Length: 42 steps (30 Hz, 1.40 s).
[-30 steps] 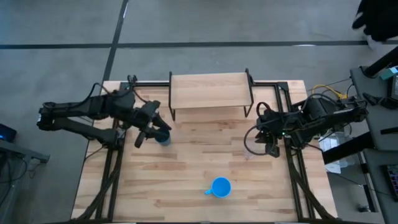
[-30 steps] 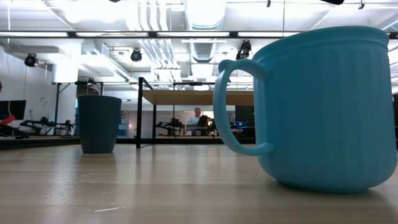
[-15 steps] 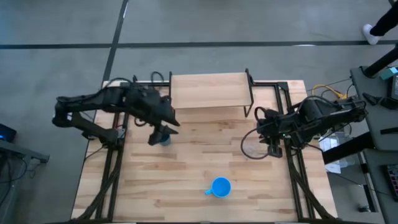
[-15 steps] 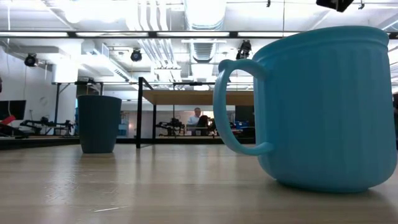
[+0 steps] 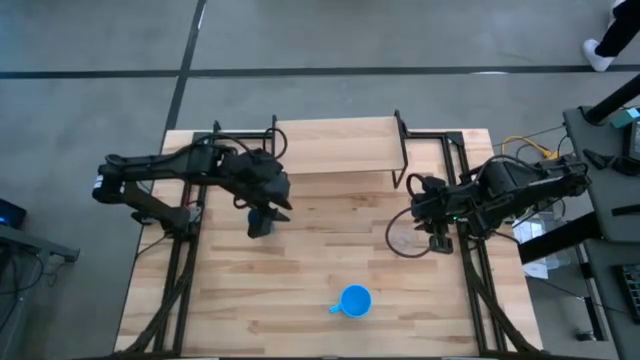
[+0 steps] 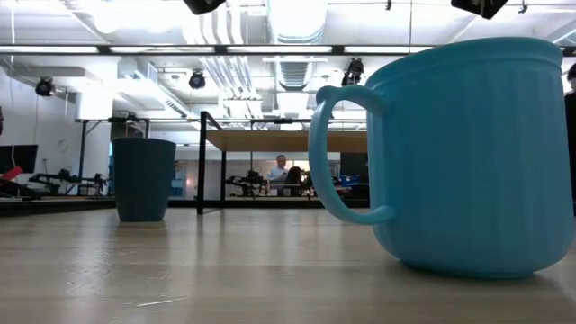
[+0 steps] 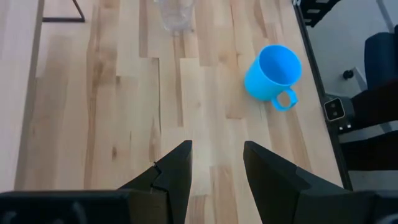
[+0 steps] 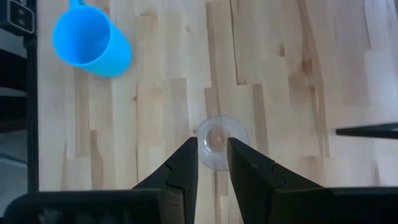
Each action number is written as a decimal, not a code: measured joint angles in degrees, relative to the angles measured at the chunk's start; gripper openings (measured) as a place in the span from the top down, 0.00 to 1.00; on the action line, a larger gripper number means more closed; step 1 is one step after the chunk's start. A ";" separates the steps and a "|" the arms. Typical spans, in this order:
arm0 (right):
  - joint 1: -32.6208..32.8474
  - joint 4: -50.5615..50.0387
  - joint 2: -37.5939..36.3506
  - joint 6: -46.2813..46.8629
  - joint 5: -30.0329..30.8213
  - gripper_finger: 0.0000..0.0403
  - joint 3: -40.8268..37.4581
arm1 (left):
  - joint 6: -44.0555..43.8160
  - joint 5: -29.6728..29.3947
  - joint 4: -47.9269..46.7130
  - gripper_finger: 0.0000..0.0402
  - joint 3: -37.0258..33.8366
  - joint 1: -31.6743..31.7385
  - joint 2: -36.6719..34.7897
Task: Stack small to large cups/mugs on shelf
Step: Put the transparent mug on the shelf
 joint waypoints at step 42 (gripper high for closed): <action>-7.64 10.04 15.38 -32.17 1.29 0.80 -15.50 | -0.39 -1.53 2.80 0.67 0.15 -0.04 -1.81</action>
